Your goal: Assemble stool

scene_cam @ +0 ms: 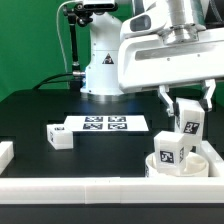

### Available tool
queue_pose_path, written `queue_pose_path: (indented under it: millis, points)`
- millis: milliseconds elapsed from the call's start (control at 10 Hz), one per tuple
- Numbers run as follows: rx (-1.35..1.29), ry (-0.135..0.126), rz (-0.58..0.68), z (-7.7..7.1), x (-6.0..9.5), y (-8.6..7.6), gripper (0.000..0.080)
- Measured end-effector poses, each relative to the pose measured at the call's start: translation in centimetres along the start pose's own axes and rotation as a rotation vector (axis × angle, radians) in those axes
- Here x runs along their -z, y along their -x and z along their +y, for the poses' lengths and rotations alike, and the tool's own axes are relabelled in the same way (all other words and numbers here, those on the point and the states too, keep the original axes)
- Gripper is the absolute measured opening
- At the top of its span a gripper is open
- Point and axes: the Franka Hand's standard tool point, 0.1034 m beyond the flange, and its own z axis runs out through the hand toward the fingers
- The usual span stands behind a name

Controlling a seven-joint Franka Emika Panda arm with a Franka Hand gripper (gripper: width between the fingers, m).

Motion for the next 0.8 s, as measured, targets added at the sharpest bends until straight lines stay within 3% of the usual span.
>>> queue_pose_path:
  millis: [500,800]
  points:
    - [-0.011,-0.011,0.020,-1.1,-0.1,0.9,0.0327]
    - [-0.009,-0.007,0.042,-0.9,-0.1,0.8,0.0327]
